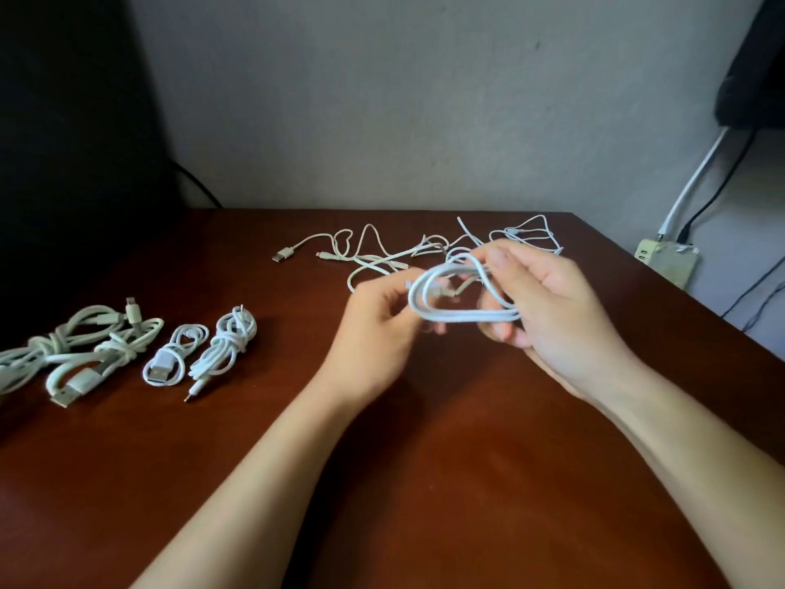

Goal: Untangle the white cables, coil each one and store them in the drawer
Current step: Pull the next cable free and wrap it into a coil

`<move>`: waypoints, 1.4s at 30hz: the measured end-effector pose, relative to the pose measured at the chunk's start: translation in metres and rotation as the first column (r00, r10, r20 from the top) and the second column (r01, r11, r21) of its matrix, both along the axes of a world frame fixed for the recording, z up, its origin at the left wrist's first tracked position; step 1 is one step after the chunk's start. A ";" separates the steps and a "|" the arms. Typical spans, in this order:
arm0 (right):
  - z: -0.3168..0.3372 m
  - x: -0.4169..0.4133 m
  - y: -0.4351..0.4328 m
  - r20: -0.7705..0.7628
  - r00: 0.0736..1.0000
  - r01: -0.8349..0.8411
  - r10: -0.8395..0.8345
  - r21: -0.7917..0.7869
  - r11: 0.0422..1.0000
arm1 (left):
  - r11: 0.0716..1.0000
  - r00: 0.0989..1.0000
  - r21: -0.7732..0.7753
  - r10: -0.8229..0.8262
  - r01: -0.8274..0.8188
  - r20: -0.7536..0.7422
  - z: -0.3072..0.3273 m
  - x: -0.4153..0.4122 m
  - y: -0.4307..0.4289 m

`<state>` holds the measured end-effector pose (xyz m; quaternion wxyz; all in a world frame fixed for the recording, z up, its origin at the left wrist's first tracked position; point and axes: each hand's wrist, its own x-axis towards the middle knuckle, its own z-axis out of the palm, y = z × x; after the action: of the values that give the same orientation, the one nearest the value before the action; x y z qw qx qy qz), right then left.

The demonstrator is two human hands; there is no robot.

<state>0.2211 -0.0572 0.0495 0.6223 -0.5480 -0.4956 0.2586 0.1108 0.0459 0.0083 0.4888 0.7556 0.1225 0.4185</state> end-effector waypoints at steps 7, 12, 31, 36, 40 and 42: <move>-0.007 0.013 0.008 -0.020 0.938 0.346 -0.346 0.085 0.934 | 0.956 0.960 0.294 0.080 0.003 -0.269 -0.009 0.010 -0.020; -0.021 0.031 0.011 0.286 0.738 0.583 -0.612 0.189 0.791 | 0.869 0.929 0.492 0.134 0.058 -0.346 -0.004 0.011 -0.035; -0.022 0.032 0.007 0.617 0.692 0.333 -0.374 0.187 0.924 | 0.625 0.876 0.658 0.468 -0.420 0.114 0.001 -0.006 0.008; -0.015 0.019 0.005 0.475 0.871 0.170 -0.122 -0.058 0.984 | 0.781 0.931 0.512 0.342 -0.358 0.131 0.005 -0.005 0.004; -0.010 0.015 0.004 0.327 0.944 0.088 -0.048 -0.107 0.990 | 0.895 0.957 0.339 0.282 -0.289 0.070 0.005 -0.006 0.005; -0.008 0.012 0.003 0.266 0.964 0.056 -0.020 -0.125 0.991 | 0.949 0.972 0.211 0.234 -0.234 0.026 0.003 -0.007 0.007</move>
<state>0.2336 -0.0539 0.0412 0.5181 -0.6268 -0.5453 0.2033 0.1043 0.0525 0.0108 0.3522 0.7836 0.1654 0.4843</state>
